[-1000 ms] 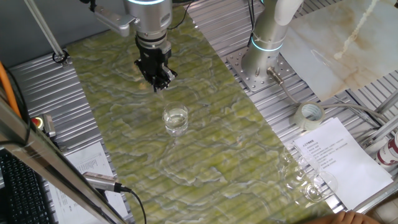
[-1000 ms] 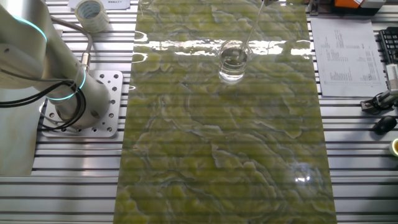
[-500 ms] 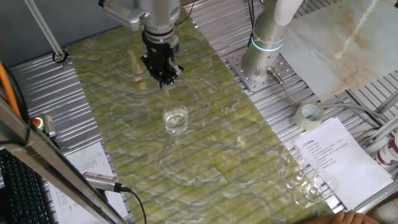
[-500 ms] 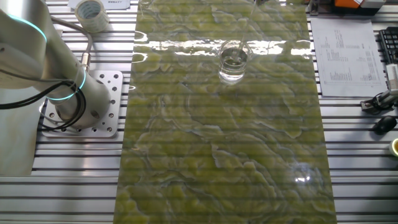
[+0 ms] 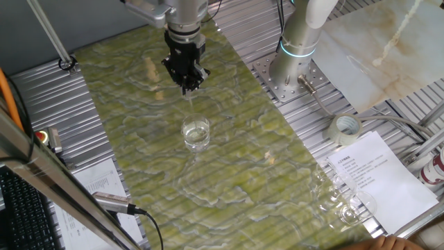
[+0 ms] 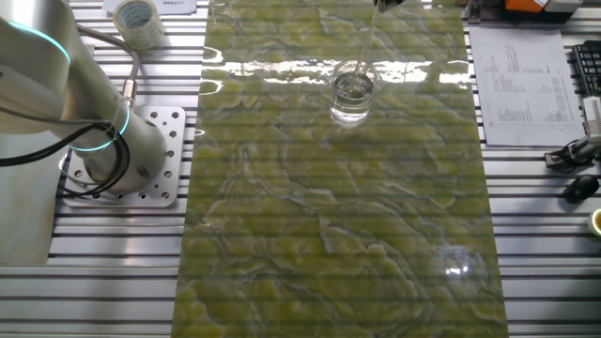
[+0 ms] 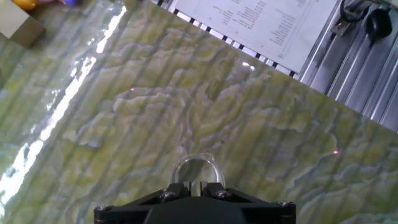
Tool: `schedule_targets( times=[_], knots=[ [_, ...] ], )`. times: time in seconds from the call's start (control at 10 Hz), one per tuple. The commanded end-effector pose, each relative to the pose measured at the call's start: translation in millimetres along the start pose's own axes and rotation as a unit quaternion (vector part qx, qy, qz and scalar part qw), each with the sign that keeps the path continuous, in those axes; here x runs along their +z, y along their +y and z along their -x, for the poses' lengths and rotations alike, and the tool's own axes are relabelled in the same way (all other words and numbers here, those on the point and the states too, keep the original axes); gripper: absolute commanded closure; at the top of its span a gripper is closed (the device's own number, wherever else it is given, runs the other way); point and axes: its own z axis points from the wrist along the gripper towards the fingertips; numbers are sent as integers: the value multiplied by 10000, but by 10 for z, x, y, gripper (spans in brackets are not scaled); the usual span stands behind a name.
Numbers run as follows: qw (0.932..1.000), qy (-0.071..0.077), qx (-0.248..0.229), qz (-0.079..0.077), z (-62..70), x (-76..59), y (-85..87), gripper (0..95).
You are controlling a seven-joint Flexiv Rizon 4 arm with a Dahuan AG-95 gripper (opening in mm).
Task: Stir the beaker with a glass rod
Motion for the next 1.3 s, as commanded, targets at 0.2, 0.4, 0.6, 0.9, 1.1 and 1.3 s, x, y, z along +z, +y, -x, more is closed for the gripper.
schedule_targets(
  times=[0.2,0.4,0.6,0.9,1.1,1.3],
  knots=[
    [9999,-82,55,49,26,-4,1,950],
    [9999,-156,-39,-18,48,6,-17,950],
    [9992,34,-287,-263,40,-3,-32,950],
    [9989,443,-149,-95,35,-10,-39,950],
    [9992,381,15,83,36,-11,-39,950],
    [9993,116,138,315,51,-23,-32,950]
  ],
)
